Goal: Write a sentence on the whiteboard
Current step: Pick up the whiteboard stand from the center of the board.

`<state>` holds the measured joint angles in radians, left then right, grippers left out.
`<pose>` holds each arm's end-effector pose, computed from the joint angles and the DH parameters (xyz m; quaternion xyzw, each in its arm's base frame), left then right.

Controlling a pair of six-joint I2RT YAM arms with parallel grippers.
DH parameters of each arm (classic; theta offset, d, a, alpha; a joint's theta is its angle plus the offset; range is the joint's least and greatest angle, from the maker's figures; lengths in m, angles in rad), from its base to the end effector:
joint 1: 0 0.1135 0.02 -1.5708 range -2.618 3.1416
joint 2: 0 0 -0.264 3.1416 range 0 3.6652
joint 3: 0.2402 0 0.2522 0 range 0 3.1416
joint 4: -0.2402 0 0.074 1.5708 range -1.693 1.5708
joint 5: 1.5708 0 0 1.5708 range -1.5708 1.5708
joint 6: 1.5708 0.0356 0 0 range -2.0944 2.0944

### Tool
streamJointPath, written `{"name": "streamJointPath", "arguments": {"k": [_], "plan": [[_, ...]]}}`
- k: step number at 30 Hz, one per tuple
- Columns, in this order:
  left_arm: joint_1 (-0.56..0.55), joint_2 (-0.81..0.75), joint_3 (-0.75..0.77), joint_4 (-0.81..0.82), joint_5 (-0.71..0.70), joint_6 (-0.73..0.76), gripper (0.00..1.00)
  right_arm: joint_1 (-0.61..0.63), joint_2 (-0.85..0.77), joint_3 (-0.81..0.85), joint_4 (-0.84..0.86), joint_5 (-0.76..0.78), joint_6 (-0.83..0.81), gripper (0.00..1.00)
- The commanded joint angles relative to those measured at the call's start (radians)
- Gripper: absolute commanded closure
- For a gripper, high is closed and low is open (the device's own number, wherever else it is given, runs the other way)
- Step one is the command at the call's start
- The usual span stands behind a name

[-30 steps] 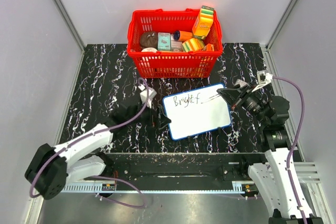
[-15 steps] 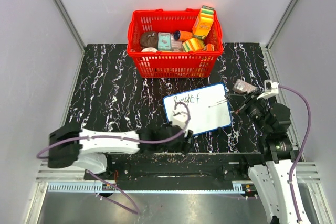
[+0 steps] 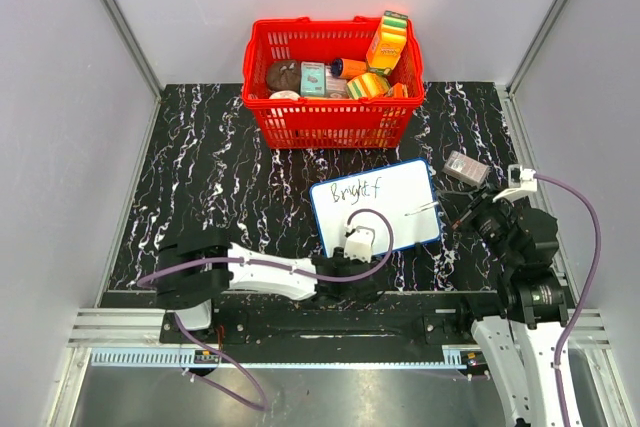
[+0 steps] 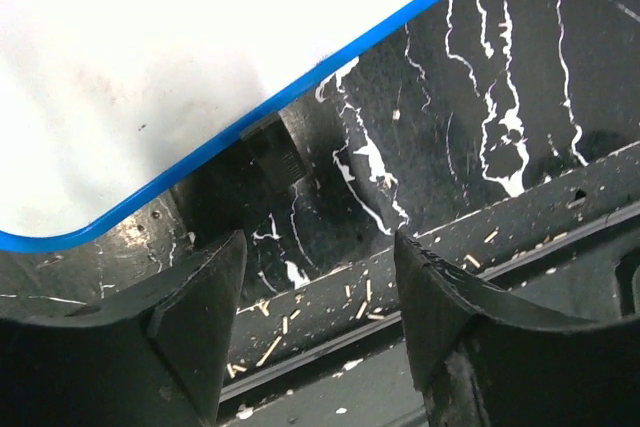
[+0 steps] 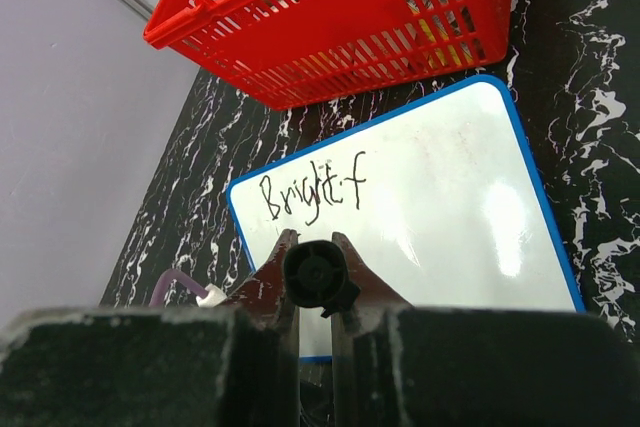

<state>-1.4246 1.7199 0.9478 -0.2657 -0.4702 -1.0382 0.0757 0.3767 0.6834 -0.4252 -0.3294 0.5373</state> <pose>0.0641 -0.3244 0.1556 0.1199 0.9325 -0.1667 0.2972 0.0957 0.0188 0.3290 0.0628 0.7430 0.3145 0.5875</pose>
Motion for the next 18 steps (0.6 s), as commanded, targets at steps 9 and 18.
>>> {"name": "streamJointPath", "arguments": {"k": [9,18], "plan": [[0.015,0.086,0.043,-0.047,-0.139,-0.146,0.45,-0.004,-0.044,0.081,-0.089,0.039,-0.057,1.0],[0.075,0.116,0.046,-0.079,-0.165,-0.129,0.51,-0.005,-0.051,0.076,-0.092,0.03,-0.065,1.0]]}}
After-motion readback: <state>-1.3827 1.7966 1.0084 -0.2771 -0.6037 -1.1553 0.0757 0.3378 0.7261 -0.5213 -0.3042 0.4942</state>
